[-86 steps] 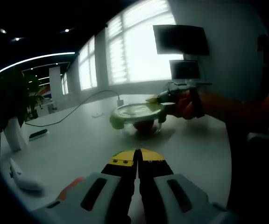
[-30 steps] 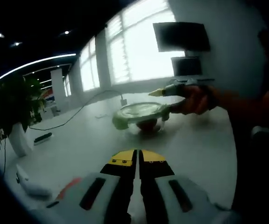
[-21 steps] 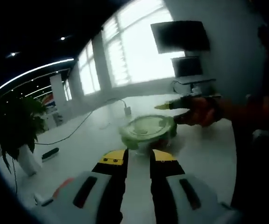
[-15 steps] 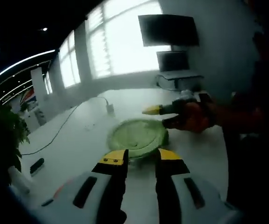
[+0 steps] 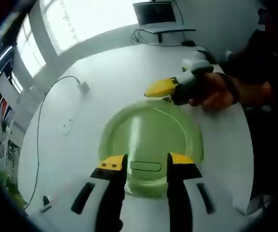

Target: Open container latches remove lid place lid upside down on tabletop take tomato from container place on tabletop

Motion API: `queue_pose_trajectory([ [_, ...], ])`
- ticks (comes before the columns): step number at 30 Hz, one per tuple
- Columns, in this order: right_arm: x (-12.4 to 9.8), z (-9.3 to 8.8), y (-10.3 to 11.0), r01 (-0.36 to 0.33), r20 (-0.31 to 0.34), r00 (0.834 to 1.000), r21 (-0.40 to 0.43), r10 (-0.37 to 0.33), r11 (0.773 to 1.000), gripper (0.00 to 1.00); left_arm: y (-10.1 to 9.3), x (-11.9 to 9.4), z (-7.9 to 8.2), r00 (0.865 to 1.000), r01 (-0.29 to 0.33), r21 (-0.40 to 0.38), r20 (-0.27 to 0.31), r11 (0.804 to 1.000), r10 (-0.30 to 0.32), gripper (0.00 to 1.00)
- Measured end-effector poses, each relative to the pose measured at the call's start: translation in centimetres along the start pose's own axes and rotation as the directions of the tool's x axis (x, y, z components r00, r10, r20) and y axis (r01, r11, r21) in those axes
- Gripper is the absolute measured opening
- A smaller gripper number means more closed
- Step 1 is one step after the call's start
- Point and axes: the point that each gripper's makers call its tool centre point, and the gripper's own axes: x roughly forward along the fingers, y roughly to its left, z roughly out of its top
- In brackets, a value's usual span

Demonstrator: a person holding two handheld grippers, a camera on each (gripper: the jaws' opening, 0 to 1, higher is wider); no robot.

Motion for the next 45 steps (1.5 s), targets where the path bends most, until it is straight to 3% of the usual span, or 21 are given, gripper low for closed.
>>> queue_pose_trajectory([
  [1,0.0,0.0,0.0,-0.001,-0.003,1.000,-0.019,0.001,1.000,0.26,-0.2,0.3,-0.6,0.998,0.028,0.025,-0.054,0.999,-0.027,0.24],
  [2,0.0,-0.1,-0.1,0.002,-0.007,1.000,-0.033,-0.002,0.999,0.26,0.4,0.6,0.8,1.000,0.010,-0.013,-0.003,1.000,-0.010,0.23],
  [4,0.0,-0.1,-0.2,0.004,-0.017,1.000,-0.047,-0.005,0.999,0.26,0.2,0.8,0.6,0.998,0.038,0.016,-0.050,0.999,-0.037,0.23],
  [9,0.0,0.0,0.0,-0.009,-0.024,1.000,-0.067,0.007,0.998,0.26,-1.0,1.2,0.8,0.988,0.125,0.006,-0.094,0.992,-0.124,0.22],
  [11,0.0,0.0,0.6,-0.033,-0.022,0.999,-0.074,0.031,0.997,0.26,-1.0,1.2,0.8,0.986,0.133,-0.004,-0.100,0.991,-0.132,0.28],
  [13,-0.1,-0.2,1.0,-0.045,-0.032,0.999,-0.076,0.042,0.996,0.26,-1.3,1.1,0.5,0.977,0.178,-0.028,-0.112,0.984,-0.180,0.36],
  [15,-0.1,-0.1,1.5,-0.061,-0.036,0.998,-0.081,0.058,0.995,0.27,-2.2,1.1,0.4,0.966,0.228,-0.068,-0.105,0.971,-0.235,0.49],
  [16,-0.2,-0.1,1.5,-0.060,-0.035,0.998,-0.082,0.058,0.995,0.27,-1.9,1.1,0.6,0.971,0.218,-0.040,-0.094,0.975,-0.221,0.54],
  [20,-0.1,0.0,1.4,-0.061,-0.034,0.998,-0.080,0.059,0.995,0.27,-1.9,1.4,0.4,0.967,0.227,-0.031,-0.110,0.973,-0.229,0.63],
  [23,0.0,-0.2,1.3,-0.060,-0.041,0.998,-0.089,0.056,0.994,0.27,-1.2,1.7,0.3,0.964,0.211,-0.018,-0.159,0.977,-0.212,0.69],
  [24,0.0,-0.1,1.3,-0.062,-0.041,0.997,-0.098,0.058,0.993,0.27,-1.3,1.4,-0.2,0.950,0.227,-0.030,-0.215,0.974,-0.228,0.68],
  [25,0.0,-0.2,1.3,-0.061,-0.043,0.997,-0.100,0.057,0.993,0.27,-1.0,1.4,0.1,0.948,0.229,-0.009,-0.224,0.973,-0.226,0.68],
  [28,-0.2,-0.2,1.4,-0.073,-0.042,0.997,-0.055,0.071,0.996,0.28,-0.7,1.4,0.3,0.927,0.224,0.006,-0.309,0.974,-0.212,0.65],
  [31,-0.4,0.0,1.3,-0.070,-0.026,0.997,-0.006,0.070,0.997,0.28,-1.4,1.4,0.7,0.911,0.228,0.006,-0.354,0.974,-0.211,0.64],
  [35,-1.0,-0.5,0.9,-0.052,-0.033,0.998,0.023,0.052,0.998,0.26,-2.3,1.0,0.7,0.903,0.245,-0.025,-0.358,0.969,-0.238,0.71],
  [40,-2.2,-0.7,0.3,-0.044,-0.037,0.998,0.052,0.046,0.998,0.23,-4.8,0.8,1.1,0.912,0.268,0.013,-0.326,0.963,-0.249,0.72],
  [45,-4.2,-1.7,-0.2,-0.027,-0.091,0.995,0.091,0.035,0.995,0.16,-7.2,0.5,1.1,0.913,0.286,0.048,-0.317,0.957,-0.257,0.71],
])
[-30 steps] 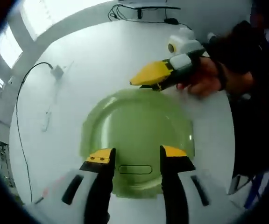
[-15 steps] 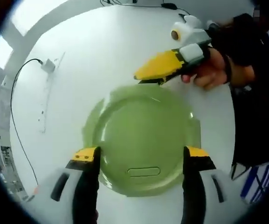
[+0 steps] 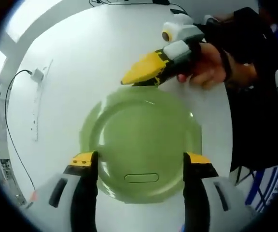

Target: Open container latches remove lid place lid upside down on tabletop take tomato from container place on tabletop

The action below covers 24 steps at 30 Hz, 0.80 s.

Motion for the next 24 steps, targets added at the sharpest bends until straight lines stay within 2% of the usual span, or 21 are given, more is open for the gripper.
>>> queue_pose_trajectory([
  [1,-0.4,-0.7,0.1,-0.010,-0.021,1.000,0.016,0.011,1.000,0.15,-0.1,0.0,0.1,1.000,-0.001,0.003,-0.002,1.000,0.001,0.71],
  [2,-0.9,-1.4,0.1,-0.019,-0.054,0.998,0.076,0.023,0.997,0.15,-0.1,0.1,0.0,1.000,-0.002,0.004,-0.004,1.000,0.002,0.71],
  [3,-1.1,-1.6,0.1,-0.021,-0.064,0.998,0.068,0.025,0.997,0.14,0.0,0.1,0.1,1.000,-0.003,0.003,-0.006,1.000,0.003,0.71],
  [5,-1.8,-1.3,0.0,-0.012,-0.051,0.999,0.012,0.013,1.000,0.12,0.3,0.1,0.0,1.000,-0.008,0.006,-0.008,1.000,0.008,0.68],
  [8,-1.8,-1.0,-0.1,-0.019,-0.048,0.999,0.043,0.021,0.999,0.11,0.4,0.2,-0.1,1.000,-0.010,0.012,-0.015,1.000,0.010,0.67],
  [9,-1.3,-0.7,-0.1,-0.018,-0.045,0.999,0.080,0.021,0.997,0.11,0.5,0.3,0.0,1.000,-0.009,0.014,-0.028,1.000,0.010,0.67],
  [12,-0.6,-1.3,0.1,-0.007,-0.039,0.999,0.085,0.010,0.996,0.13,0.7,0.4,0.0,0.997,-0.021,0.015,-0.074,1.000,0.022,0.64],
  [13,-0.4,-1.3,0.2,-0.020,-0.003,1.000,0.106,0.020,0.994,0.14,0.7,0.4,0.1,0.996,-0.021,0.016,-0.086,1.000,0.022,0.64],
  [14,-0.3,-2.0,0.3,-0.026,-0.014,0.999,0.152,0.029,0.988,0.15,0.7,0.5,0.0,0.995,-0.021,0.019,-0.095,1.000,0.022,0.64],
  [15,-0.2,-1.1,0.0,-0.038,0.058,0.998,0.114,0.032,0.993,0.15,0.8,0.5,0.1,0.994,-0.020,0.020,-0.103,1.000,0.022,0.64],
  [16,-0.1,-1.0,0.0,-0.035,0.086,0.996,0.134,0.024,0.990,0.15,0.8,0.5,0.0,0.994,-0.021,0.021,-0.109,1.000,0.023,0.63],
  [19,-0.1,-0.8,0.0,-0.033,0.103,0.995,0.118,0.021,0.992,0.13,0.8,0.5,0.0,0.995,-0.020,0.023,-0.102,1.000,0.022,0.63],
  [22,-0.1,-0.2,-0.2,-0.034,0.116,0.993,0.049,0.028,0.998,0.09,0.9,0.4,-0.1,0.998,-0.021,0.015,-0.059,1.000,0.022,0.62],
  [23,-0.1,-0.1,-0.2,-0.029,0.130,0.991,0.060,0.021,0.998,0.09,0.9,0.5,-0.1,0.998,-0.021,0.014,-0.052,1.000,0.022,0.62],
  [24,0.0,0.0,-0.2,-0.017,0.128,0.992,0.008,0.016,1.000,0.08,0.9,0.5,-0.1,0.999,-0.022,0.010,-0.045,1.000,0.022,0.62],
])
